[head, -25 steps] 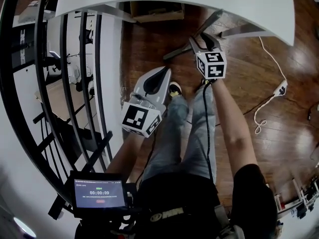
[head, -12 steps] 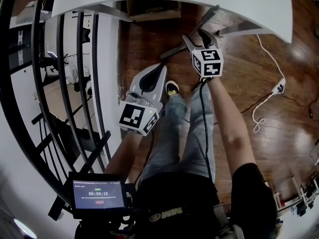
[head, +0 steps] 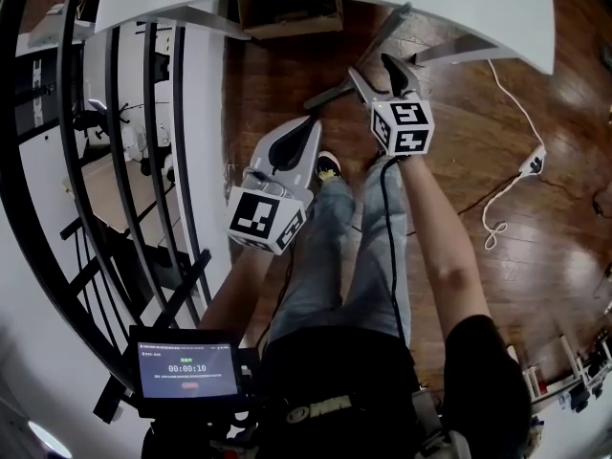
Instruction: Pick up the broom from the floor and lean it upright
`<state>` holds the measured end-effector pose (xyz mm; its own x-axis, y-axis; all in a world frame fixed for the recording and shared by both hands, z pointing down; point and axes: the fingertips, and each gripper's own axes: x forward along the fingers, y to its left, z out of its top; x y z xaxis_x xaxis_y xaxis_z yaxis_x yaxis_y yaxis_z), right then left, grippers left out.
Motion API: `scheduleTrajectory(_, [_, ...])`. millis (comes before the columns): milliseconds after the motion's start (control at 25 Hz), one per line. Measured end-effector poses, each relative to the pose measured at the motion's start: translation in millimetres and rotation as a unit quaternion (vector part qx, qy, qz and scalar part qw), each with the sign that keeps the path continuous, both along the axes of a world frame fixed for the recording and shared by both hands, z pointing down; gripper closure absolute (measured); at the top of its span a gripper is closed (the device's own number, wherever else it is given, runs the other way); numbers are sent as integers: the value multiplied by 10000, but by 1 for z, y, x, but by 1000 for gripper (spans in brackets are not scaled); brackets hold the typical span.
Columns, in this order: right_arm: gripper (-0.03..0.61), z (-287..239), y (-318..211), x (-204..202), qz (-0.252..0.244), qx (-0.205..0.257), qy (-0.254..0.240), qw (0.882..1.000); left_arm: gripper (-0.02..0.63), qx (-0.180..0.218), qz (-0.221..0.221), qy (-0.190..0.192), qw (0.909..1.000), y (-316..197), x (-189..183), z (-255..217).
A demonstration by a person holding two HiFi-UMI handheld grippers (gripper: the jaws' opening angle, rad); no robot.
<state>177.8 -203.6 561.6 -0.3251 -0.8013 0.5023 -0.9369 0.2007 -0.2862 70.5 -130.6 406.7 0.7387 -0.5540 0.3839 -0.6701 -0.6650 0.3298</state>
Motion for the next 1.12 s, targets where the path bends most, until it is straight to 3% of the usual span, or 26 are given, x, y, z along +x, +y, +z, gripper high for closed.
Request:
scheduleTrajectory(280, [282, -22, 57, 25, 33, 59, 29, 10000, 603, 69, 102, -66, 9999, 2, 12, -8])
scheduleTrajectory(480, [334, -98, 89, 71, -65, 785, 185, 9967, 603, 185, 319, -38, 9993, 4, 60, -18])
scheduleTrajectory(600, [382, -91, 65, 87, -306, 1080, 84, 9936, 602, 175, 160, -184, 9995, -20, 90, 19])
scheduleTrajectory(760, [492, -88, 13, 85, -143, 1233, 7, 9923, 603, 205, 94, -74, 9997, -65, 107, 41])
scheduleTrajectory(840, [574, -111, -5, 85, -55, 1247, 7, 9922, 603, 314, 119, -98, 9994, -81, 117, 22])
scheduleTrajectory(1000, [574, -180, -53, 154, 200, 1303, -135, 9912, 603, 673, 109, -67, 9977, -127, 201, -48])
scheduleTrajectory(1120, [574, -198, -73, 208, 354, 1335, -345, 9898, 603, 807, 93, -69, 9967, -153, 262, -69])
